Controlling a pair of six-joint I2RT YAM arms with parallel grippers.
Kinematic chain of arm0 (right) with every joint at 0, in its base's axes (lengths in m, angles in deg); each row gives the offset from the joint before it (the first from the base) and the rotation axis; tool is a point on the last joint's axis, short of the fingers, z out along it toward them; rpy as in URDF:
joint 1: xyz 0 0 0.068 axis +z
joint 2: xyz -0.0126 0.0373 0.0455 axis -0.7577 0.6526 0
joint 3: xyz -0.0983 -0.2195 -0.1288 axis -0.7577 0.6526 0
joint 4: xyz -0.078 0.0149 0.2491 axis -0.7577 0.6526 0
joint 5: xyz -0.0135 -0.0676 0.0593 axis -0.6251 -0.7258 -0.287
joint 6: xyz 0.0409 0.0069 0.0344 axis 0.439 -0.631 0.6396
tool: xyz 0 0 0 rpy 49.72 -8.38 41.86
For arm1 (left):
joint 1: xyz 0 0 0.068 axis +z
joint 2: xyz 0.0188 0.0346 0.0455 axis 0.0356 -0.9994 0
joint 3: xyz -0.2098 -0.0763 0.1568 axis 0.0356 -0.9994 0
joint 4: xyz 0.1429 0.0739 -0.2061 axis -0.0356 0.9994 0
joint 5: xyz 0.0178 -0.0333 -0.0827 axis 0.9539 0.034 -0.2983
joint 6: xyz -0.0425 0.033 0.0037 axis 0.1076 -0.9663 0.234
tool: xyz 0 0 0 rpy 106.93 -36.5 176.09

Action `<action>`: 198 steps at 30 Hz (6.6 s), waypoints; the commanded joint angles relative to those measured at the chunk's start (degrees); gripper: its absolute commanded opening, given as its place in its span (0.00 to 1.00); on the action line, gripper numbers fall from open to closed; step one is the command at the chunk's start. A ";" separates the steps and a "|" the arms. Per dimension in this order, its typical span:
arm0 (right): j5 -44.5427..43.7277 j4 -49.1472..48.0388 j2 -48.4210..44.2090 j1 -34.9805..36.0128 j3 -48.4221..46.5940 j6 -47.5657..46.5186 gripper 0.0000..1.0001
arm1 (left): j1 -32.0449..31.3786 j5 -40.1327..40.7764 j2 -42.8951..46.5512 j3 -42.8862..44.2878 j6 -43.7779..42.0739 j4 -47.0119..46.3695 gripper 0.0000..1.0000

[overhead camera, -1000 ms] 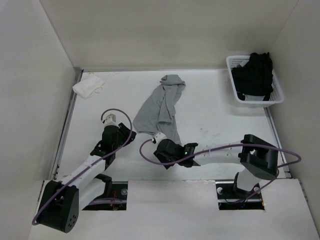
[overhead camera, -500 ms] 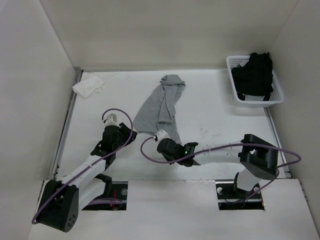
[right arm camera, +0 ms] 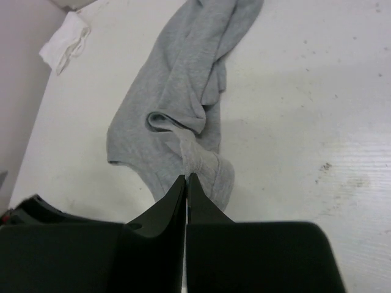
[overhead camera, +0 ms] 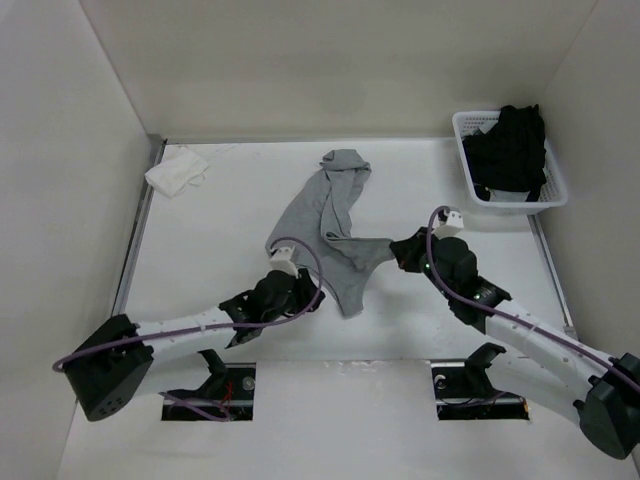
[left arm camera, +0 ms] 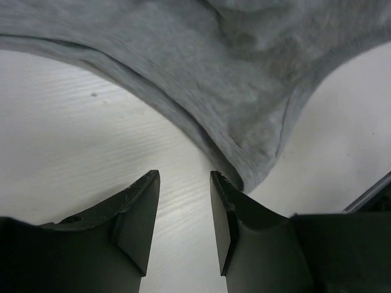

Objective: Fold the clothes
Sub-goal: Flatten the tank top out

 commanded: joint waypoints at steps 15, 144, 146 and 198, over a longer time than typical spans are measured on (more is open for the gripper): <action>6.03 -7.34 -2.32 -5.50 6.60 8.02 0.00 | -19.64 9.77 -23.90 11.32 9.88 -8.15 0.42; -11.72 25.69 -6.29 10.67 7.66 23.74 0.45 | 33.80 4.75 28.73 5.96 6.54 37.99 0.03; -13.39 29.99 -4.27 11.37 5.91 26.38 0.45 | 32.13 5.37 29.70 6.05 5.66 38.17 0.03; -41.67 49.09 -4.36 20.31 -52.14 -1.87 0.00 | 29.14 5.37 31.47 36.69 2.67 23.15 0.01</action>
